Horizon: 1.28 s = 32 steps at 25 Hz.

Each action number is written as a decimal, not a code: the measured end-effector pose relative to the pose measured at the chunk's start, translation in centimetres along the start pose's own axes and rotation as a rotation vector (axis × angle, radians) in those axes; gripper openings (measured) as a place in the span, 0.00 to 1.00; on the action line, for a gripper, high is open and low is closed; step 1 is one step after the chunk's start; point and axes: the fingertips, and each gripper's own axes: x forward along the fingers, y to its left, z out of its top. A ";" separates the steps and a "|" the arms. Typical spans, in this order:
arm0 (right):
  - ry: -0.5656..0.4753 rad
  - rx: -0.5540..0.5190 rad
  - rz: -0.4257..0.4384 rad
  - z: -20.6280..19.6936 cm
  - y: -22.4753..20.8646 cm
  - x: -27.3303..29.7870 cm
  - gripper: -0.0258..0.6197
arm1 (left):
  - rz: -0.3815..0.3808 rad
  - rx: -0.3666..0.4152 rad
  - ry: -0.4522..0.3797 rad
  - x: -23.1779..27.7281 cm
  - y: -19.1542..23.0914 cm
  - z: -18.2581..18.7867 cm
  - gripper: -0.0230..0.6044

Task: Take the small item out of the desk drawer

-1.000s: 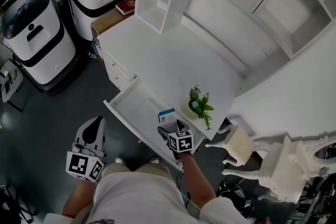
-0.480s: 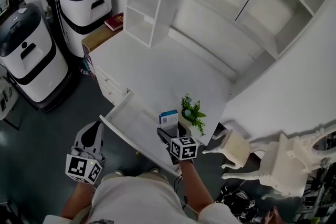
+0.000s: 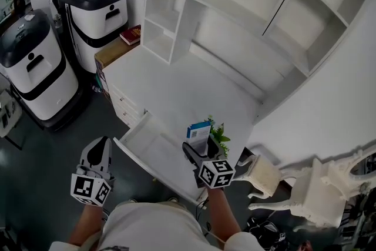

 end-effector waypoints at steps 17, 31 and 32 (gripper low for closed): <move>-0.242 -0.083 0.032 10.9 2.2 -4.5 0.73 | 0.062 0.005 -0.042 -0.3 2.2 2.4 0.06; -0.298 -0.136 -0.054 13.0 2.5 -8.2 0.73 | 0.070 -0.013 -0.043 -0.4 3.4 3.3 0.06; -0.300 -0.139 -0.061 13.0 2.5 -8.5 0.73 | 0.070 -0.014 -0.043 -0.3 3.4 3.4 0.06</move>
